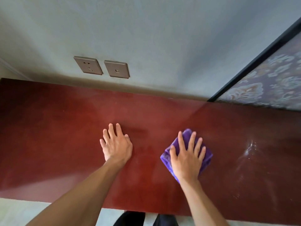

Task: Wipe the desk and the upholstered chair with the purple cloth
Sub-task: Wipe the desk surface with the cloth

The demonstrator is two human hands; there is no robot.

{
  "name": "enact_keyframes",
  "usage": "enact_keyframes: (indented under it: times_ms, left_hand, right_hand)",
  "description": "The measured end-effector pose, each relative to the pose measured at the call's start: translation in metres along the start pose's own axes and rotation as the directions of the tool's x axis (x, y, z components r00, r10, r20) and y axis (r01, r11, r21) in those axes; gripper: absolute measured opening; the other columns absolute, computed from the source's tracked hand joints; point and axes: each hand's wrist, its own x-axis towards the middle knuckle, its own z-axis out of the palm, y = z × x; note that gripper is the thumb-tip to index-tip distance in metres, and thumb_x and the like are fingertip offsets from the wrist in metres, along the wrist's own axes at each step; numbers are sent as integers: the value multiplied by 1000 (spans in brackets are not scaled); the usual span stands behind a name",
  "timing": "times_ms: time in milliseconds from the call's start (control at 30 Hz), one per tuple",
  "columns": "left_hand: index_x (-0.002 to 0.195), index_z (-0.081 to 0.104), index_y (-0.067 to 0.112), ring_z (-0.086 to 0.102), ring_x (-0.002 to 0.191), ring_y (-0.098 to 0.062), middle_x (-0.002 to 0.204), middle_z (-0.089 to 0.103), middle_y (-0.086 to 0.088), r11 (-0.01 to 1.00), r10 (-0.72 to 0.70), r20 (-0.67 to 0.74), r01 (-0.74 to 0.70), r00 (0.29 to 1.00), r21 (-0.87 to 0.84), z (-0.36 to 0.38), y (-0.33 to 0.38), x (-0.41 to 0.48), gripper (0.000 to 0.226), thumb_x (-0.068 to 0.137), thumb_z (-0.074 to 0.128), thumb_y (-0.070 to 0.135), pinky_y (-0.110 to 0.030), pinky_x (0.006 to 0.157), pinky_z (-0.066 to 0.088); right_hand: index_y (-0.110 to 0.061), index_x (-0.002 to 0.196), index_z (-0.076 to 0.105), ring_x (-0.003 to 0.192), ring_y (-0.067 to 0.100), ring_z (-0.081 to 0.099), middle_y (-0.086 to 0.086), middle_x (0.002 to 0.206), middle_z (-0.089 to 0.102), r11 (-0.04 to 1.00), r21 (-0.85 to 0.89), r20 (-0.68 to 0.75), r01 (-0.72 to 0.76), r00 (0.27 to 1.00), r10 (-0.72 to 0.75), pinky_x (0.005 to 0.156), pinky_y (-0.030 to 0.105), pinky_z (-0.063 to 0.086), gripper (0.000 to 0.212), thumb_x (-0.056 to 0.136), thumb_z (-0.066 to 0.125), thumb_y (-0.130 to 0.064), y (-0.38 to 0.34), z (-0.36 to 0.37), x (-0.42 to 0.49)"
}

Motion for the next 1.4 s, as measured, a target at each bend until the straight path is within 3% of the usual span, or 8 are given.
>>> enact_keyframes:
  times_ms: [133, 233, 500, 667, 767, 1033, 1400]
  left_hand:
    - [157, 24, 21, 10, 154, -33, 167, 14, -11, 992, 127, -48, -128, 991, -24, 9, 19, -20, 63, 99, 45, 36, -58, 122, 13]
    - [153, 33, 25, 16, 153, -32, 165, 22, -9, 953, 298, -63, -301, 952, -28, 19, 34, -32, 59, 97, 48, 33, -61, 121, 14]
    - [152, 35, 27, 16, 153, -30, 164, 26, -7, 860, 509, -10, -509, 861, -38, 47, 79, -59, 54, 99, 42, 33, -59, 122, 15]
    - [154, 28, 37, 13, 153, -34, 167, 17, -3, 750, 656, 81, -661, 750, 42, 58, 128, -78, 56, 99, 37, 36, -65, 118, 16]
    - [154, 24, 41, 12, 151, -39, 167, 17, -2, 759, 627, 128, -640, 768, 123, 65, 155, -87, 55, 100, 33, 42, -71, 113, 14]
    - [146, 40, 40, 26, 145, -41, 157, 36, -7, 807, 533, 77, -533, 843, 255, 81, 174, -92, 53, 96, 39, 58, -76, 107, 21]
    - [135, 51, 39, 32, 137, -40, 148, 42, -6, 836, 498, 8, -482, 867, 263, 86, 184, -93, 47, 92, 49, 58, -69, 105, 30]
  right_hand:
    - [-30, 155, 45, 148, 47, 32, 21, 165, 31, 988, 7, 63, -152, 986, 152, 118, 63, 21, 67, 94, 42, -59, 9, 12, -88]
    - [-27, 153, 48, 147, 47, 36, 22, 164, 32, 973, -3, 90, -229, 969, 229, 115, 64, 26, 67, 94, 39, -59, 14, 15, -125]
    - [-26, 149, 53, 144, 48, 40, 26, 162, 34, 947, 47, 33, -317, 948, 316, 114, 64, 29, 68, 91, 44, -59, 30, 21, -157]
    - [-23, 152, 50, 146, 50, 34, 33, 161, 29, 900, 69, -10, -430, 902, 432, 114, 65, 27, 71, 92, 42, -60, 75, 19, -136]
    - [-20, 155, 45, 147, 52, 30, 37, 160, 27, 881, 60, -24, -469, 882, 471, 117, 64, 24, 73, 94, 38, -60, 112, 11, -104]
    - [-24, 163, 25, 154, 50, 10, 37, 164, 10, 828, 137, 13, -544, 836, 548, 124, 64, 9, 74, 100, 32, -63, 205, -15, 33]
    - [-27, 163, 21, 156, 46, 3, 34, 166, 5, 912, 179, -31, -369, 924, 380, 126, 60, 1, 79, 97, 27, -69, 254, -33, 178]
